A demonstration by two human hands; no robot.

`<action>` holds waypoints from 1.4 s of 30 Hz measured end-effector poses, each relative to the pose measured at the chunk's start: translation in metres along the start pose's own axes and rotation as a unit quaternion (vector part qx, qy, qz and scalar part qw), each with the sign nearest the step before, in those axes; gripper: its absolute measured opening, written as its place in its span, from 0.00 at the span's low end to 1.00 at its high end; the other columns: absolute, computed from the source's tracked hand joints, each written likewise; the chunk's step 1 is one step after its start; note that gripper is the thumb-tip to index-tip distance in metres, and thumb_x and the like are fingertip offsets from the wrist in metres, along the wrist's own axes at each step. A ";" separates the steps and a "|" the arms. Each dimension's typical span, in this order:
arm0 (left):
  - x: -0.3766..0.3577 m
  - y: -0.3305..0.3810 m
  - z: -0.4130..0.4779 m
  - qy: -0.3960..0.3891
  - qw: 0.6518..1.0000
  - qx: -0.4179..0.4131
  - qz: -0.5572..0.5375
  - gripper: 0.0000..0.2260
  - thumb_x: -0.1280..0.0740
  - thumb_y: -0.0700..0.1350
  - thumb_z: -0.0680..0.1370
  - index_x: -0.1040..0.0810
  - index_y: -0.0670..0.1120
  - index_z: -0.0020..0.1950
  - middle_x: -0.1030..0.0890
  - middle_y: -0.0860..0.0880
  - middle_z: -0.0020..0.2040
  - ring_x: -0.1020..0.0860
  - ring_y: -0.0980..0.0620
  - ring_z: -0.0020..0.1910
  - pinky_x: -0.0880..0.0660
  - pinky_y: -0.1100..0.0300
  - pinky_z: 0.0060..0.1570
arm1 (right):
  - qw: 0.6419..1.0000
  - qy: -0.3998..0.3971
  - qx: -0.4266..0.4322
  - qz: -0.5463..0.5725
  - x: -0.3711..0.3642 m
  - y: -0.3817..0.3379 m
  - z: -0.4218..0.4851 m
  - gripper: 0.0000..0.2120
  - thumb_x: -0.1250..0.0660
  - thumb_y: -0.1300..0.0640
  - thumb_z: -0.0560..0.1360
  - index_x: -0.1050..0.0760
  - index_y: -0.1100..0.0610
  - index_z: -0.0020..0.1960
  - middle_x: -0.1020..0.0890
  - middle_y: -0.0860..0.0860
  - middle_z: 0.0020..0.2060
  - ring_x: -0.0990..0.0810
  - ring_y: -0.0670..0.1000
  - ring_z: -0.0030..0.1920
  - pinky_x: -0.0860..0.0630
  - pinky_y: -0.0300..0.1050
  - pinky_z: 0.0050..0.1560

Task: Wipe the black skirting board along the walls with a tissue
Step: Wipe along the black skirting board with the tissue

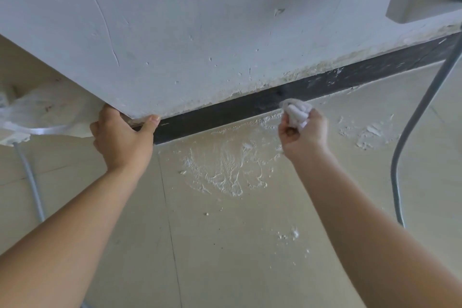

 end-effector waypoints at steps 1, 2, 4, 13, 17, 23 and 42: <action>0.000 0.001 -0.001 0.002 1.000 0.002 -0.002 0.20 0.27 0.49 0.71 0.29 0.43 0.57 0.27 0.49 0.50 0.32 0.44 0.61 0.31 0.44 0.60 | 0.999 -0.021 -0.023 -0.029 -0.003 0.015 -0.002 0.14 0.44 0.58 0.78 0.25 0.63 0.56 0.21 0.57 0.39 0.23 0.49 0.31 0.26 0.36 0.26; 0.000 0.001 -0.001 0.002 1.000 0.003 -0.004 0.19 0.27 0.48 0.71 0.29 0.43 0.57 0.28 0.49 0.49 0.32 0.44 0.60 0.31 0.43 0.60 | 0.995 -0.048 -0.046 -0.072 -0.008 0.030 -0.003 0.13 0.43 0.60 0.78 0.25 0.64 0.57 0.21 0.57 0.41 0.22 0.50 0.33 0.24 0.37 0.27; 0.001 0.001 -0.002 0.001 1.000 0.002 0.000 0.19 0.27 0.49 0.71 0.29 0.44 0.56 0.28 0.49 0.48 0.32 0.45 0.61 0.31 0.43 0.61 | 0.978 -0.079 -0.077 -0.177 -0.020 0.046 -0.004 0.09 0.40 0.65 0.77 0.25 0.65 0.55 0.21 0.58 0.42 0.21 0.50 0.36 0.20 0.39 0.32; -0.001 -0.003 -0.001 0.005 1.000 0.001 -0.009 0.19 0.27 0.49 0.71 0.29 0.44 0.56 0.24 0.44 0.52 0.32 0.46 0.60 0.32 0.42 0.60 | 0.990 0.026 0.091 -0.103 -0.002 -0.071 0.036 0.11 0.43 0.68 0.76 0.23 0.66 0.52 0.17 0.57 0.45 0.19 0.48 0.31 0.25 0.34 0.28; -0.001 -0.001 -0.002 0.005 1.000 0.001 -0.008 0.19 0.27 0.48 0.71 0.29 0.44 0.56 0.24 0.44 0.53 0.32 0.46 0.60 0.31 0.42 0.60 | 0.986 0.095 0.132 -0.023 0.013 -0.079 0.014 0.09 0.41 0.65 0.74 0.22 0.61 0.43 0.18 0.55 0.43 0.24 0.49 0.34 0.25 0.37 0.31; 0.001 0.000 -0.002 0.001 1.000 -0.003 0.000 0.20 0.27 0.49 0.71 0.29 0.43 0.57 0.23 0.43 0.53 0.32 0.45 0.61 0.32 0.43 0.61 | 0.956 -0.069 -0.022 -0.283 -0.024 0.020 0.002 0.08 0.38 0.65 0.75 0.23 0.66 0.50 0.18 0.62 0.49 0.20 0.51 0.37 0.20 0.42 0.40; 0.006 0.000 0.007 -0.029 0.998 -0.041 0.035 0.19 0.27 0.50 0.71 0.30 0.43 0.53 0.26 0.44 0.51 0.34 0.43 0.61 0.37 0.47 0.57 | 0.973 0.023 0.111 -0.201 -0.058 0.072 -0.036 0.12 0.43 0.62 0.77 0.33 0.55 0.35 0.28 0.51 0.31 0.26 0.48 0.31 0.23 0.45 0.42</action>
Point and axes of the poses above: each hand's wrist, its own z-axis towards the middle knuckle, its own x-axis out of the back of the hand, y = z × x, the point moved 3 cm from there along z, towards the middle knuckle
